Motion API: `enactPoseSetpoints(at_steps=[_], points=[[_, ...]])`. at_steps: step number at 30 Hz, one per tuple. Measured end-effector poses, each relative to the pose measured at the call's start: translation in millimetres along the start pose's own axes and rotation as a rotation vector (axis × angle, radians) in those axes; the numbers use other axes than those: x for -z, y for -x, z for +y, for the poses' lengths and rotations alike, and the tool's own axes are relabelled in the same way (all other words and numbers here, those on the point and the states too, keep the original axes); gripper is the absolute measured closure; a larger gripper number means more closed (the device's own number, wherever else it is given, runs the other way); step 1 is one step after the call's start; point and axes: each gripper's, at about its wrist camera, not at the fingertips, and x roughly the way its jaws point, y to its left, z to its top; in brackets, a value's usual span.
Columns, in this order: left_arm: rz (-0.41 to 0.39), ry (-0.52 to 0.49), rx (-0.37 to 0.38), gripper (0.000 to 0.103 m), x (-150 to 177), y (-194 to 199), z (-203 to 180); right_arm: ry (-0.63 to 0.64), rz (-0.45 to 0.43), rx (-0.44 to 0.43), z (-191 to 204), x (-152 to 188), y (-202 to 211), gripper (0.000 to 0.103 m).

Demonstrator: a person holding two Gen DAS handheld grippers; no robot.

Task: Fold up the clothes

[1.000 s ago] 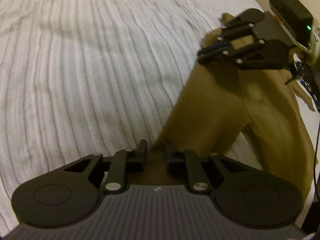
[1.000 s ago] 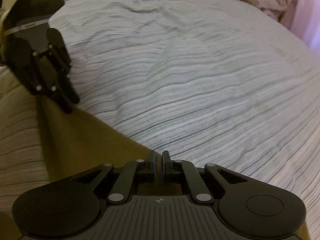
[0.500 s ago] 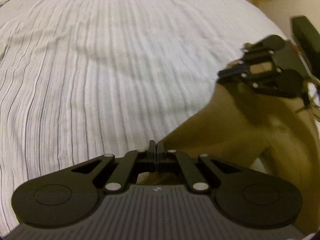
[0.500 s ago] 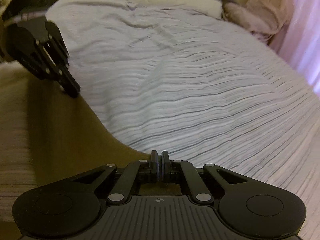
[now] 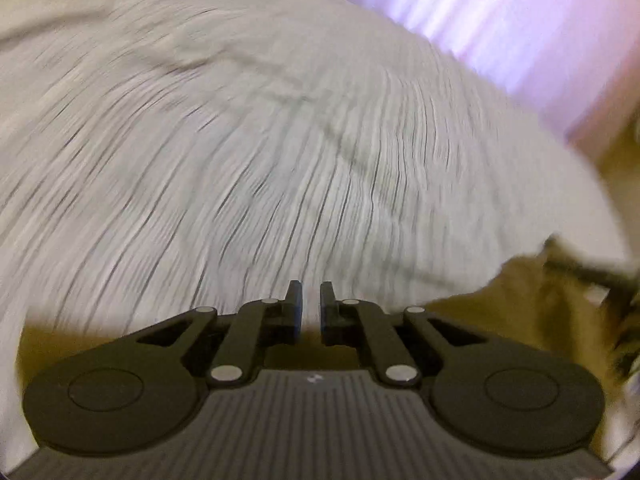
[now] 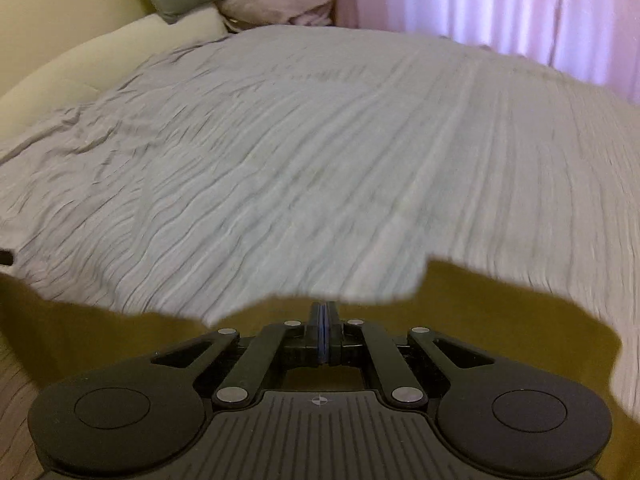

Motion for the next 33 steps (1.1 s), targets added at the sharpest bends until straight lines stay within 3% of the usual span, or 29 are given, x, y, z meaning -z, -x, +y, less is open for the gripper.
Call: enactPoseSetpoints(at_steps=[2,3,5,8,12,14,15,16,20,22,24,26,28,29,33], points=[[-0.017,0.154,0.01,0.081,21,26,17,-0.063,0.011,-0.029,-1,13,14,0.098],[-0.026,0.232,0.014,0.079,31,39,25,-0.099,0.012,-0.043,0,21,20,0.092],[-0.062,0.39,-0.031,0.077,60,56,46,-0.171,0.01,-0.071,2,36,34,0.036],[-0.146,0.598,-0.103,0.073,90,66,71,-0.252,0.017,-0.114,18,54,48,0.036],[-0.269,0.801,-0.05,0.071,101,56,91,-0.338,0.065,-0.164,36,75,55,0.036],[-0.315,0.874,-0.021,0.077,102,48,97,-0.347,0.078,-0.171,41,80,58,0.036],[-0.31,0.881,-0.013,0.085,98,45,100,-0.347,0.082,-0.173,43,82,60,0.036],[-0.309,0.877,0.004,0.103,95,42,101,-0.346,0.085,-0.176,45,84,62,0.036],[-0.334,0.751,0.06,0.103,77,67,92,-0.342,0.1,-0.186,54,92,70,0.036],[-0.339,0.63,0.051,0.103,68,84,81,-0.345,0.106,-0.192,58,96,74,0.036],[-0.286,0.525,-0.035,0.103,63,91,80,-0.378,0.111,-0.211,60,98,73,0.036],[-0.187,0.446,-0.148,0.103,70,79,80,-0.423,0.113,-0.241,65,100,70,0.036],[-0.118,0.394,-0.211,0.103,79,61,81,-0.453,0.122,-0.267,74,101,65,0.036],[-0.114,0.38,-0.223,0.103,83,55,79,-0.453,0.127,-0.272,79,101,61,0.036],[-0.194,0.488,-0.177,0.103,86,52,82,-0.445,0.136,-0.279,97,98,49,0.036]])
